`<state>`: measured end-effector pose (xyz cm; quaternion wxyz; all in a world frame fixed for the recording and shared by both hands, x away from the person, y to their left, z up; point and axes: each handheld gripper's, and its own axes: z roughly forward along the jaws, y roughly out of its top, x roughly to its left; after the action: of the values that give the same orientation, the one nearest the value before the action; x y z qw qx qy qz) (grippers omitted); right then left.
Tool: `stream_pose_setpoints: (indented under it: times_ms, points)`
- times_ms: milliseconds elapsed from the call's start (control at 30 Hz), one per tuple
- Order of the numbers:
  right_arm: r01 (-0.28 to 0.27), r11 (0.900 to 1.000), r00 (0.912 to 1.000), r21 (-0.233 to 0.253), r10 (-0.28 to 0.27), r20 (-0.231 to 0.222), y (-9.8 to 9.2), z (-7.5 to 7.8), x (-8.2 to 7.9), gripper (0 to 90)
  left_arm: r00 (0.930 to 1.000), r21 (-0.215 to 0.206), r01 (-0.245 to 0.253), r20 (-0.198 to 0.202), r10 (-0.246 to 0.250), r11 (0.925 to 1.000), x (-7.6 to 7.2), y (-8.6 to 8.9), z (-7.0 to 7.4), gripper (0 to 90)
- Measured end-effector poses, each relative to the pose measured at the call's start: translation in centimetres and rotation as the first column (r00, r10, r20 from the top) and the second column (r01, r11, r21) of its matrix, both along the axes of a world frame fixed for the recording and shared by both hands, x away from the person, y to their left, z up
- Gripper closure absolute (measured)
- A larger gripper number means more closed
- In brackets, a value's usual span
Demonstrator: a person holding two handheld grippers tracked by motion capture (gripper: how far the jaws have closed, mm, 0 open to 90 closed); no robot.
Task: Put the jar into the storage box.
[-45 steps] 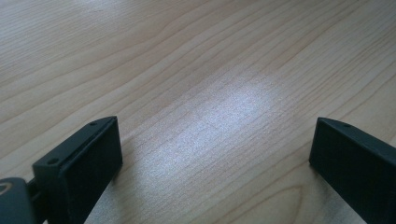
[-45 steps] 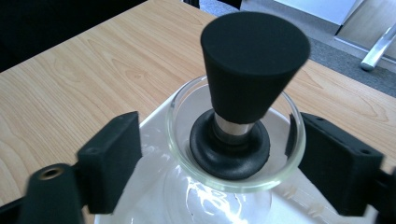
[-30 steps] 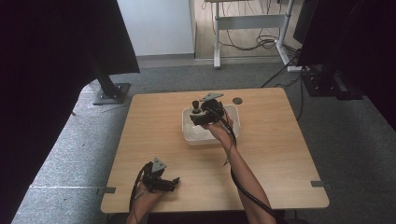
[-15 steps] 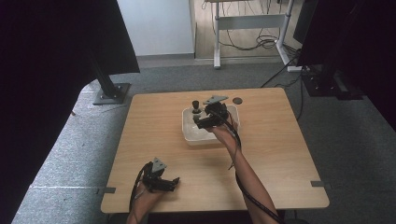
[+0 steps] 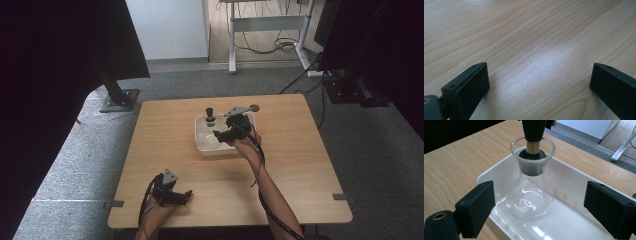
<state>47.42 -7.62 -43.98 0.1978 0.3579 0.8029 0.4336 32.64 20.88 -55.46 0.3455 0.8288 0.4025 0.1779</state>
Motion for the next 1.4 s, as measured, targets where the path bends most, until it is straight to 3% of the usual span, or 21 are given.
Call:
stream_pose_setpoints:
  times_ms: [1400]
  points:
    - [0.018,0.999,0.9998,-0.043,-0.018,0.001,-5.0,-1.1,-5.1,8.9,1.0000,0.000,0.001,0.002,-0.001,1.0000,0.0,0.0,0.0,2.0]
